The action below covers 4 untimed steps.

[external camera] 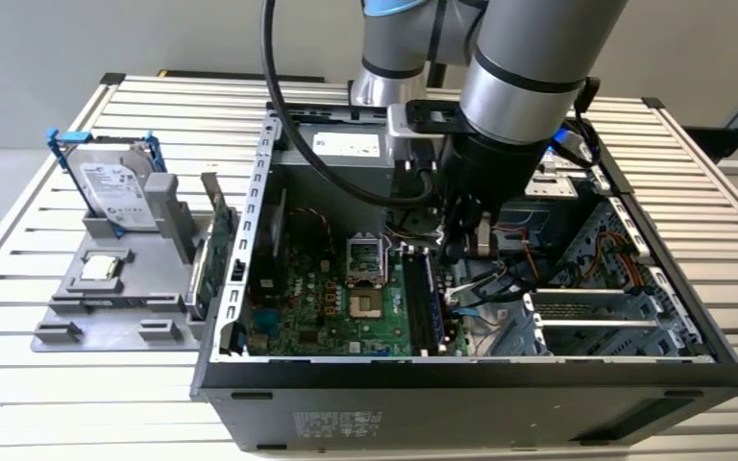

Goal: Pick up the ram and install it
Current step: 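Press down the ram until it locks into place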

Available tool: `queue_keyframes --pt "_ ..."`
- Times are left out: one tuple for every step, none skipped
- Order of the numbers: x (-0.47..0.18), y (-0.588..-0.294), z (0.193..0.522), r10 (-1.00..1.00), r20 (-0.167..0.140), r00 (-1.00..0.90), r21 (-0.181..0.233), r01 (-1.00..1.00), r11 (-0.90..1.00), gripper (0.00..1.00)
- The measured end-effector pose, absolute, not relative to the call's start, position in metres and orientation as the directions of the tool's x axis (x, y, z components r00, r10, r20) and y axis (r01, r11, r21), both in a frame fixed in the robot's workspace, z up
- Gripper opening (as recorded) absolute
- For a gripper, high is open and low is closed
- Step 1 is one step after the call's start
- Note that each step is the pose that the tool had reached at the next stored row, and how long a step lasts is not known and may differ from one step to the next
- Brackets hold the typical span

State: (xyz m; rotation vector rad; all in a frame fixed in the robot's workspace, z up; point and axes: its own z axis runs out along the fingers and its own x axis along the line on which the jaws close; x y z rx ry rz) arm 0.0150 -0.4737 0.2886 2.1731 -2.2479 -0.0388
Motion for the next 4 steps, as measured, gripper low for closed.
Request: queue_keyframes --pt "0.0150 -0.4737 0.2888 -0.999 -0.006 -0.034 0.028 -0.999 0.034 0.00" --pt "0.0150 -0.4737 0.2888 -0.999 -0.006 -0.034 0.028 -0.999 0.034 0.00" --pt "0.0150 -0.4737 0.2888 -0.999 -0.006 -0.034 0.028 -0.999 0.034 0.00" --pt "0.0150 -0.4737 0.2888 -0.999 -0.006 -0.034 0.028 -0.999 0.034 0.00"
